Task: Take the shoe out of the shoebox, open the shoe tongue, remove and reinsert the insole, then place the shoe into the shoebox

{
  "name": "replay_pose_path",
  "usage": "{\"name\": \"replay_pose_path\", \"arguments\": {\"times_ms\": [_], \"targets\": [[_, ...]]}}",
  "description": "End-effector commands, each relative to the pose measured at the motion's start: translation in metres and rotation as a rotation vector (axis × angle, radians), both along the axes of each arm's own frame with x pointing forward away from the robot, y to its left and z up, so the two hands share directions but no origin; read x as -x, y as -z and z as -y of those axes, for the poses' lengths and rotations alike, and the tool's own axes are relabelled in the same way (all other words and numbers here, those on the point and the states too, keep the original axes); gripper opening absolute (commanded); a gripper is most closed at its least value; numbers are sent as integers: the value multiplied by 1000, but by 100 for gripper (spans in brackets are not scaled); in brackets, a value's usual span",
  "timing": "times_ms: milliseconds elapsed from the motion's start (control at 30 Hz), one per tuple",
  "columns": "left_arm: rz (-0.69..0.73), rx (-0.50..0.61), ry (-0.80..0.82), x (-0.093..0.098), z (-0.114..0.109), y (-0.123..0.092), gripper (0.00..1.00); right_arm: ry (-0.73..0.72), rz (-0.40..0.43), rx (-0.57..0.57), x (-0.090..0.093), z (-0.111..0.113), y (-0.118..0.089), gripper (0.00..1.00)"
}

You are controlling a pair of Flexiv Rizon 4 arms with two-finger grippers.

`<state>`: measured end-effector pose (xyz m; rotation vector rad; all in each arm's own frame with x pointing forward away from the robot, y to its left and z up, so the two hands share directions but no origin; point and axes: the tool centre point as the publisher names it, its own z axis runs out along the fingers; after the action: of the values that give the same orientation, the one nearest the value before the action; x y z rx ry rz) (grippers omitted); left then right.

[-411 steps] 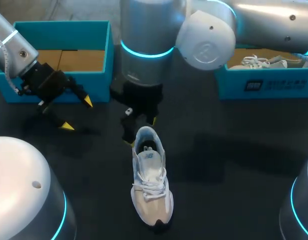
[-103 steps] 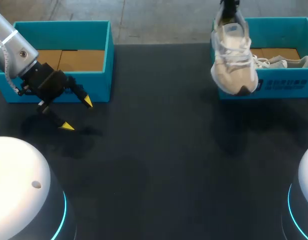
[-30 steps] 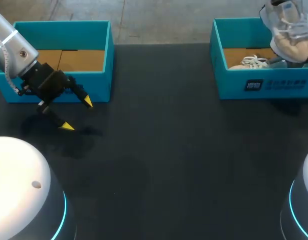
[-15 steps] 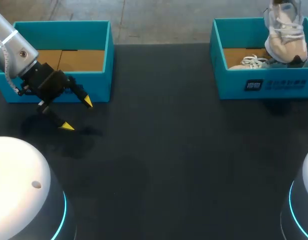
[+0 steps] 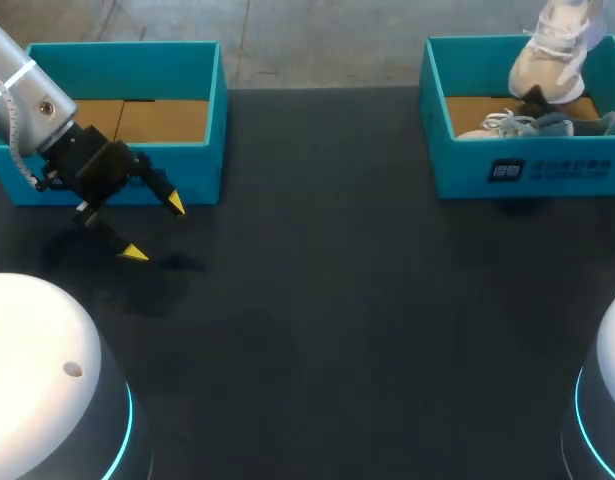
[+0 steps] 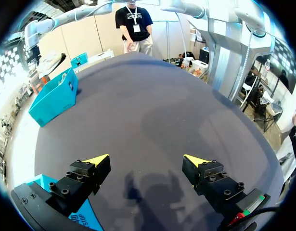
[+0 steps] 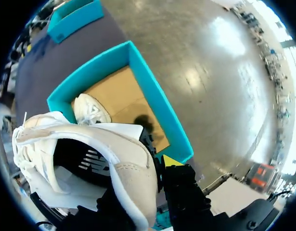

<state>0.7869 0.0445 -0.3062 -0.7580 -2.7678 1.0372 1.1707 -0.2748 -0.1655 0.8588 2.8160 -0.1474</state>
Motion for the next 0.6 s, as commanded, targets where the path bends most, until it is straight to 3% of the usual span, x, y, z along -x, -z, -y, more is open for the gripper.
{"name": "replay_pose_path", "arguments": {"times_ms": [33,167,600], "targets": [[0,-4,2,0,0,0,100,262,38,-57,9,11,-3,0],[0,-4,2,0,0,0,100,464,-8,-9,16,17,1,0],[0,-4,2,0,0,0,100,464,-8,-9,16,17,1,0]]}}
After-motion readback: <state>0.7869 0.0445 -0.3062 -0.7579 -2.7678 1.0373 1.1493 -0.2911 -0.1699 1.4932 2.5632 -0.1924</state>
